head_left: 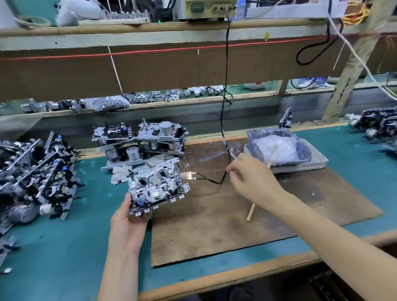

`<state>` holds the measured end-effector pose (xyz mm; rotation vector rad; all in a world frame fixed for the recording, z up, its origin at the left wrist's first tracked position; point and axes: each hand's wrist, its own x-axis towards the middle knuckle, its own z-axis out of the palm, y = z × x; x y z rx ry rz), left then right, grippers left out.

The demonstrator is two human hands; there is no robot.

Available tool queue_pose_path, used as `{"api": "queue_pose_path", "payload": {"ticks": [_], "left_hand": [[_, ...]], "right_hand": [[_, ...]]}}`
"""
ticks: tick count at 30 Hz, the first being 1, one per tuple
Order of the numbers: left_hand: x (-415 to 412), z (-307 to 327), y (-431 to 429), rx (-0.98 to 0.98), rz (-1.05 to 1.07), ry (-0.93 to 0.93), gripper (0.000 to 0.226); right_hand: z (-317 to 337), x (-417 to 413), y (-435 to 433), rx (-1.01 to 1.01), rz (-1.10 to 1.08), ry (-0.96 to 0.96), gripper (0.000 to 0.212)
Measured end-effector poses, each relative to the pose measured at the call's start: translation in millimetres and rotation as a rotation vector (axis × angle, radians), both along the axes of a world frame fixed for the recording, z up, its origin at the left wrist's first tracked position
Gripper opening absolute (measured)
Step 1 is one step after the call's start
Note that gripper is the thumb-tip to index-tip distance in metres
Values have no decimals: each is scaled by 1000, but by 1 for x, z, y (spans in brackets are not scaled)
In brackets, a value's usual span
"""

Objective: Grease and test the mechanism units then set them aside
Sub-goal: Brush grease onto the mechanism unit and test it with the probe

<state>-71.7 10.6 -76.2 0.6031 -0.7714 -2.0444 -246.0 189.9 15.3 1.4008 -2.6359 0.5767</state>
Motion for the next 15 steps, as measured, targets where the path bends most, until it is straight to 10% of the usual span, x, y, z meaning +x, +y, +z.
{"api": "queue_pose_path", "payload": {"ticks": [6, 15], "left_hand": [[0, 4, 3, 38, 16, -7, 55], [0, 6, 8, 10, -31, -71, 29]], "right_hand": [[-15, 59, -32, 92, 451, -505, 35], [-64, 112, -86, -229, 222, -983, 23]]}}
